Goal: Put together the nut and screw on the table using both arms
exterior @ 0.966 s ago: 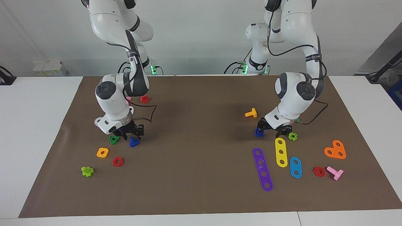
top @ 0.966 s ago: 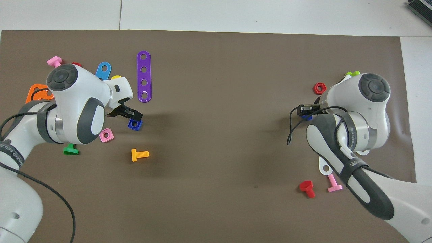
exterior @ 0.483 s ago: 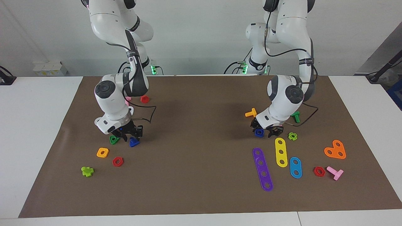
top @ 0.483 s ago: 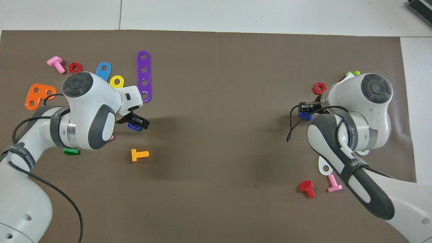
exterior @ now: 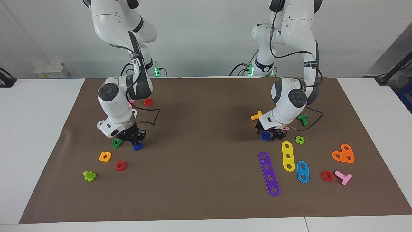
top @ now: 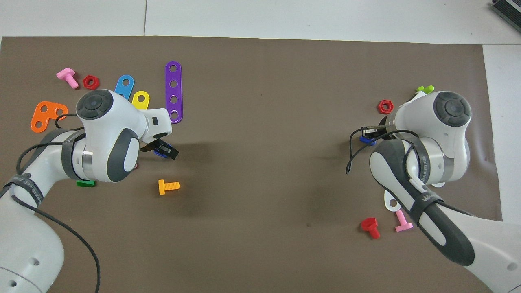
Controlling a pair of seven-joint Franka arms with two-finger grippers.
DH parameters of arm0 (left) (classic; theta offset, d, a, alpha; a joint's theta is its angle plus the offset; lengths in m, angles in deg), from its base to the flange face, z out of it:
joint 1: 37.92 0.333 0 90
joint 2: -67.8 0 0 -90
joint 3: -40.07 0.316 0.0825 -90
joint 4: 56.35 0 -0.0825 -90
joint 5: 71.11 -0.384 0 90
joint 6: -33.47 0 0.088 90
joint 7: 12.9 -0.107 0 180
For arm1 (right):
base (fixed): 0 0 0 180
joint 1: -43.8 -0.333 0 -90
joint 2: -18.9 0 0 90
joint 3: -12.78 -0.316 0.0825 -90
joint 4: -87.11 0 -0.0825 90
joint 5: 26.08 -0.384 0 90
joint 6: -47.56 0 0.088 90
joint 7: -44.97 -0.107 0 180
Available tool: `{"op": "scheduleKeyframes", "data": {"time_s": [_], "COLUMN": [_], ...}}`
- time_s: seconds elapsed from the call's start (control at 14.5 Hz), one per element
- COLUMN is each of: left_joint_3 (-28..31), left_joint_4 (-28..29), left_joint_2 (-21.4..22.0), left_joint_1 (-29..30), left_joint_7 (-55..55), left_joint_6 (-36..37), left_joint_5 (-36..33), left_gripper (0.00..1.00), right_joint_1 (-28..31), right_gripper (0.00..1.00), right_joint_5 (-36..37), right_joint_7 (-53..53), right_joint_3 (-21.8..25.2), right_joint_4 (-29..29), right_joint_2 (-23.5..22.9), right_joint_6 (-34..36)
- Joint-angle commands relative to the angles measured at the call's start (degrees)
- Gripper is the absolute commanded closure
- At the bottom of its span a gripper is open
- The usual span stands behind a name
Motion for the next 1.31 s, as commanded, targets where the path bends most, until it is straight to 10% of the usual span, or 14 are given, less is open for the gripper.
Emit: {"op": "scheduleKeyframes", "data": {"time_s": [0.0,0.34,0.69,1.24], "left_joint_3": [0.95,0.95,0.95,0.95], "left_joint_4": [3.50,3.59,2.98,-9.39], "left_joint_2": [1.90,1.82,1.55,-1.16], "left_joint_1": [-0.88,-1.41,-1.41,-0.88], "left_joint_7": [-2.38,-2.38,-1.95,21.33], "left_joint_6": [-2.42,-2.78,-2.78,8.44], "left_joint_5": [1.01,0.84,0.75,1.45], "left_gripper": [0.25,0.41,1.00,1.00], "right_joint_1": [0.15,-6.60,-17.15,-28.50], "right_gripper": [1.00,1.00,1.00,1.00], "right_joint_5": [-0.04,-0.04,0.23,2.15], "right_joint_7": [-0.16,-11.64,-26.24,-41.64], "right_joint_3": [-0.38,-1.17,-1.17,-0.99], "right_joint_4": [0.16,4.39,5.44,7.90], "right_joint_2": [1.41,1.06,0.54,-2.71], "right_joint_6": [-0.46,1.92,0.78,1.39]}}
